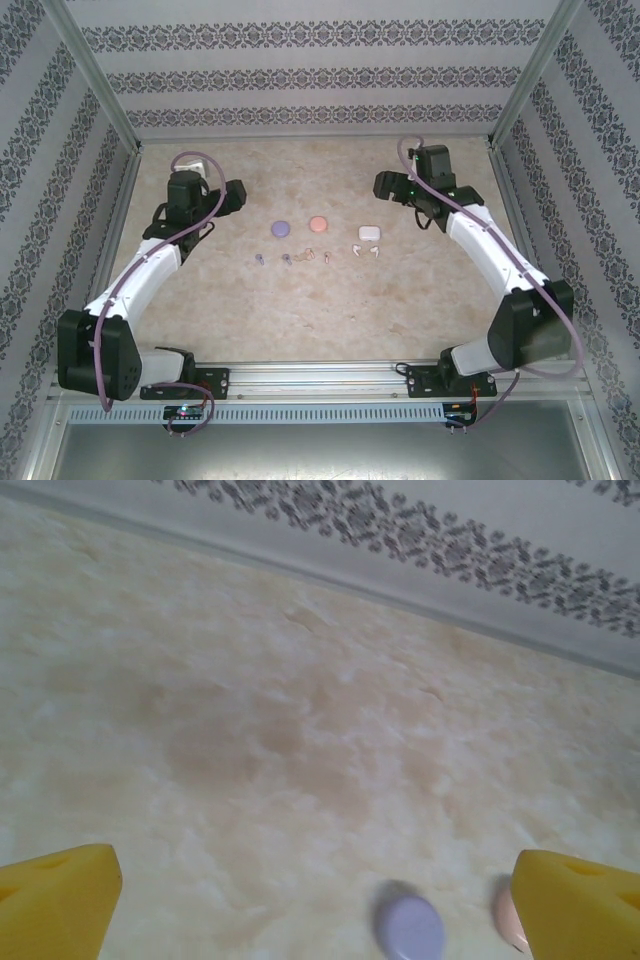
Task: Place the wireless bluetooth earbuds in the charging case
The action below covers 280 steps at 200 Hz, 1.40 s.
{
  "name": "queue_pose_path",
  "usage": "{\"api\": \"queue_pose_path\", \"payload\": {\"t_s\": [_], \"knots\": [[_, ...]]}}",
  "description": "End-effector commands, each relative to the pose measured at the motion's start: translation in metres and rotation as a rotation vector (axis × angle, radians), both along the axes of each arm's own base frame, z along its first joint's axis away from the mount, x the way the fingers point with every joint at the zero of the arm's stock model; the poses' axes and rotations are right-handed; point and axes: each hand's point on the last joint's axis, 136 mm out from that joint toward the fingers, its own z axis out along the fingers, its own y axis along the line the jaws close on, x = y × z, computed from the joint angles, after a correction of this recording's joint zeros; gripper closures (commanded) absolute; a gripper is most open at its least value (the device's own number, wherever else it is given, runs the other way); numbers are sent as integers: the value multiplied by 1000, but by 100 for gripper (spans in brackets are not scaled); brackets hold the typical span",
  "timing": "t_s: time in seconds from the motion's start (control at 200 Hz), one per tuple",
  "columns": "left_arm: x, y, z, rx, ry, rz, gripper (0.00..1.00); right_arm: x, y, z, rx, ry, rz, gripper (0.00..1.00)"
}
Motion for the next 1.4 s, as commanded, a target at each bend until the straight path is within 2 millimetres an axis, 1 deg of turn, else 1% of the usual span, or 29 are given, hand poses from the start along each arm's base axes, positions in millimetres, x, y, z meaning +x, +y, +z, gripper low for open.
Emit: {"api": "queue_pose_path", "payload": {"t_s": [0.0,0.095,0.2,0.295,0.36,0.475,0.574,0.729,0.874,0.979,1.284,1.394], "knots": [[-1,-28,-14,-113,102,-1,0,-14,9,-31,-43,199,-29,10],[3,-47,-16,-174,137,-6,0,-11,21,-53,-69,307,-25,11],[6,-54,-17,-246,169,43,0,-10,30,-82,-125,434,-14,13],[6,-58,-19,-286,191,68,0,-8,37,-103,-181,502,-3,13],[4,-59,-19,-299,202,82,0,-9,38,-114,-219,527,-3,14],[1,-62,-20,-297,204,78,0,-12,39,-130,-231,552,6,13],[2,-70,-20,-307,205,42,0,-15,41,-143,-230,574,25,13],[6,-86,-22,-331,206,-20,0,-15,43,-158,-246,597,49,14],[10,-96,-23,-337,210,-49,0,-14,37,-170,-278,619,46,17],[11,-98,-25,-336,210,-54,0,-12,35,-176,-276,630,41,19],[12,-102,-34,-319,225,-56,0,-6,42,-188,-271,645,42,22],[12,-103,-36,-314,230,-57,0,-5,42,-192,-287,646,39,23]]}}
